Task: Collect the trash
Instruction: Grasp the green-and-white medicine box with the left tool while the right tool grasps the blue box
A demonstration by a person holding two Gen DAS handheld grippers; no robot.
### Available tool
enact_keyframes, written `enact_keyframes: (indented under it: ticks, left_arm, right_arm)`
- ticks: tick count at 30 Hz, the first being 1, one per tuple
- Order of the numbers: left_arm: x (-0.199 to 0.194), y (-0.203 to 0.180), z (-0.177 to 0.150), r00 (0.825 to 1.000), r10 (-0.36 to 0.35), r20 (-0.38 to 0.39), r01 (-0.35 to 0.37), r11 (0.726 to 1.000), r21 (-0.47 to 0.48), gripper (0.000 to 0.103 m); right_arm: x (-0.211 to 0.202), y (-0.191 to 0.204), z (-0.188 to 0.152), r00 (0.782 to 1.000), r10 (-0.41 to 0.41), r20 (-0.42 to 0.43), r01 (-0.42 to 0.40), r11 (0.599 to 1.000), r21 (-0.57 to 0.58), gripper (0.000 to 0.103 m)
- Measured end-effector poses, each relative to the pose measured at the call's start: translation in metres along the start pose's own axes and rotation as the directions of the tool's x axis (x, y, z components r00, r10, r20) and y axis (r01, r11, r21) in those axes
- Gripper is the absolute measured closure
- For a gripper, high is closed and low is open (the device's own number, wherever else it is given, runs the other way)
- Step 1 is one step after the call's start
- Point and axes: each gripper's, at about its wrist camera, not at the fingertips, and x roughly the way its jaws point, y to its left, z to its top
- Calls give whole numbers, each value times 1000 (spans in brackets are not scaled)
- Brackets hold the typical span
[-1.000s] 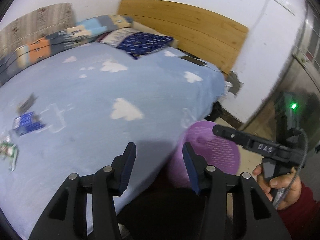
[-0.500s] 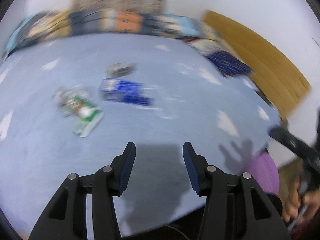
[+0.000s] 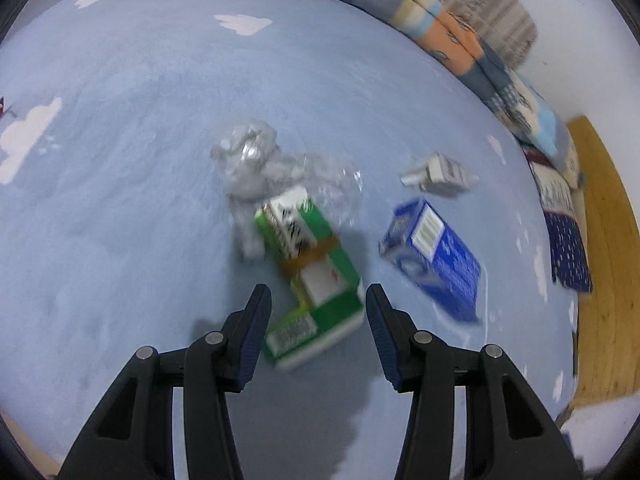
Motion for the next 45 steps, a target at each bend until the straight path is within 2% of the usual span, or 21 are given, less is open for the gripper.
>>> enact_keyframes:
  ticks: [3,7,13,17,21,26,31,34,36,37,39,42,45]
  left_arm:
    - [17,-4,7,1000,17,8,-17,1000,-21,48]
    - [42,-10,10,998,70,0,-70,997,38,48]
    - [32,-14,2,993,111,45,-116,983,141,60]
    - [8,-15,-11,995,84,48,-92,976,198,61]
    - [-30,-21,-23,999,16,45,-27,969,244,61]
    - [-80,-13,-43,996,-46,82,20,958,286,61]
    - [-87,0,-40,990,-13,137,-27,957,289,61]
    - [-86,7,-28,991,-34,132,0,968,251,61]
    - [-90,9,-24,987,-28,160,-13,967,254,61]
    - [-92,9,-22,983,-18,181,-30,966,258,61]
    - [-95,9,-21,978,-5,207,-50,964,260,61]
    - [-97,14,-21,977,-4,212,-50,967,251,61]
    - [-96,17,-22,977,11,214,-67,965,255,61]
  right_arm:
    - [7,-1,6,1000,-1,-4,1,1000,-2,34]
    - [19,-4,10,1000,-11,-22,10,1000,-4,34]
    - [46,-5,27,998,15,-59,-15,1000,4,34]
    - [81,1,49,994,57,-90,-57,998,2,34]
    - [134,9,70,986,85,-142,-87,996,-6,34]
    - [191,6,87,986,94,-137,-94,996,3,34]
    - [220,6,77,961,177,-212,-178,984,17,34]
    - [215,26,63,925,228,-302,-258,964,-63,34]
    - [202,41,50,897,264,-355,-329,935,-135,34]
    - [196,49,44,893,255,-371,-338,924,-179,34]
    - [188,59,38,921,182,-345,-285,918,-276,33]
    - [186,76,35,966,39,-256,-150,890,-430,32]
    - [198,89,32,975,-20,-220,-95,861,-499,31]
